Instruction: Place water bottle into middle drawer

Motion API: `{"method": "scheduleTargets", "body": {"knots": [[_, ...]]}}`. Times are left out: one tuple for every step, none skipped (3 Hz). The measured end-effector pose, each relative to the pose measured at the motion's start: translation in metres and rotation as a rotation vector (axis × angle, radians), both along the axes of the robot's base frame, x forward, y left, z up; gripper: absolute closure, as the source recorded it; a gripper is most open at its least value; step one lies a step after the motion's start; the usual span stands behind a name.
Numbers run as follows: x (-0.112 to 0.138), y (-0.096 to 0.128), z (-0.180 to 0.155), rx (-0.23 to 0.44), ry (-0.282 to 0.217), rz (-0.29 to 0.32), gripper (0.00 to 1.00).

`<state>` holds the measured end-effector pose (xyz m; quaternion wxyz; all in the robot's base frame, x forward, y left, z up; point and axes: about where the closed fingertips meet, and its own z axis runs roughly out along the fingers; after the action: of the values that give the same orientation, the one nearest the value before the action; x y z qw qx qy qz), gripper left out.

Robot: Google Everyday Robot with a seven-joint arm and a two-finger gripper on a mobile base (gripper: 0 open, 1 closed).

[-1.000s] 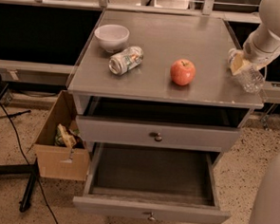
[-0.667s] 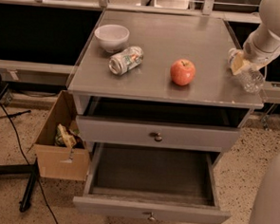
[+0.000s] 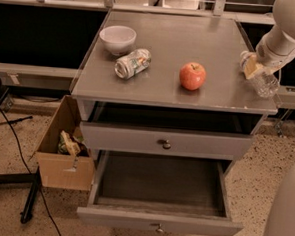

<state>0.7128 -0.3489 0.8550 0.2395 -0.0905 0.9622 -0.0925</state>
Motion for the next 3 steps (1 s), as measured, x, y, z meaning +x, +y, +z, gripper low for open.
{"method": "scheduleTargets", "body": {"knots": [[-0.021, 0.0, 0.026, -0.011, -0.039, 0.105, 1.0], [-0.044, -0.012, 0.046, -0.048, -0.062, 0.214, 1.0], [-0.086, -0.025, 0.066, -0.062, -0.058, 0.321, 1.0]]}}
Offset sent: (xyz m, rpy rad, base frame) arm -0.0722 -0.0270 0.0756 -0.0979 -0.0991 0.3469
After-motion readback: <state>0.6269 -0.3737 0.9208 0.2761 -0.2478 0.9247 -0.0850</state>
